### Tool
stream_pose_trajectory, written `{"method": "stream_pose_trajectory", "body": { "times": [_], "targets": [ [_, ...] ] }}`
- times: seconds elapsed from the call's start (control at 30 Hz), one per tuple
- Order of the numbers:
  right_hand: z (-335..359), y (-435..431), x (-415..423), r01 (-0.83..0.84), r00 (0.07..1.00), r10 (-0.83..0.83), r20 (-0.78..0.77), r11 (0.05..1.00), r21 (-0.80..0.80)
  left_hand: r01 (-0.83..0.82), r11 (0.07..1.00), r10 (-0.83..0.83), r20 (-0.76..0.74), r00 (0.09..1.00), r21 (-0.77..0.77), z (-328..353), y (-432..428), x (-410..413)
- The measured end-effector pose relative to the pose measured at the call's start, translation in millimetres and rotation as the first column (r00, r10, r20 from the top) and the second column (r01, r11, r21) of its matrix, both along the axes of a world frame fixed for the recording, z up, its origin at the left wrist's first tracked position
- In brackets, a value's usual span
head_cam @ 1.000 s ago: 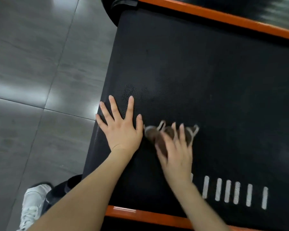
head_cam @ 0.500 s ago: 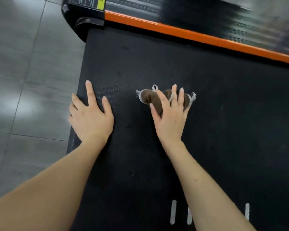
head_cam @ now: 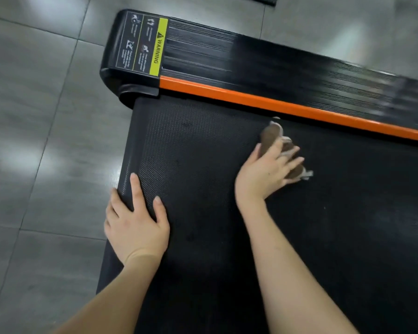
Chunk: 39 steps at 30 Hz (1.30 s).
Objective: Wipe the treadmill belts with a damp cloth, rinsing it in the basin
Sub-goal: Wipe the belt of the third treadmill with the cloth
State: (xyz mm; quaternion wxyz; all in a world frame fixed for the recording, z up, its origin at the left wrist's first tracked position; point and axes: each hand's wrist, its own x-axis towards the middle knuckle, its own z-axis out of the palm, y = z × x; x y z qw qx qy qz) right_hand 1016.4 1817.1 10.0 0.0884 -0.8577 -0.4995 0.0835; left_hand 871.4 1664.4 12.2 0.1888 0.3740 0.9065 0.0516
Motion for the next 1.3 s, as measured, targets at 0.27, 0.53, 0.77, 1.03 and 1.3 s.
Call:
{"method": "stream_pose_trajectory", "body": {
  "times": [0.27,0.53,0.77,1.03,1.3],
  "targets": [
    [7.5,21.2,39.6,-0.493,0.859,0.49,0.147,0.87,-0.016,0.007,1.0,-0.007,-0.008,1.0,0.008,2.3,0.5,0.1],
    [16.8,45.5,20.4,0.02,0.997,-0.014,0.082,0.997,-0.074,0.015,1.0,-0.015,-0.014,1.0,0.016,-0.1,0.3,-0.3],
    [13.5,3.7,-27.2,-0.548,0.836,0.548,0.028,0.836,-0.007,0.022,0.999,-0.022,0.0,1.0,0.023,0.4,0.3,-0.6],
    [10.0,-22.9,-55.0,-0.613,0.789,0.613,-0.045,0.79,-0.001,0.04,0.999,-0.04,0.046,0.998,-0.005,-0.2,-2.4,-4.8],
    [14.0,-174.0,4.7,-0.832,0.554,0.832,-0.019,0.554,-0.012,0.047,0.998,-0.051,0.137,0.989,0.036,3.6,-5.5,-13.0]
  ]
}}
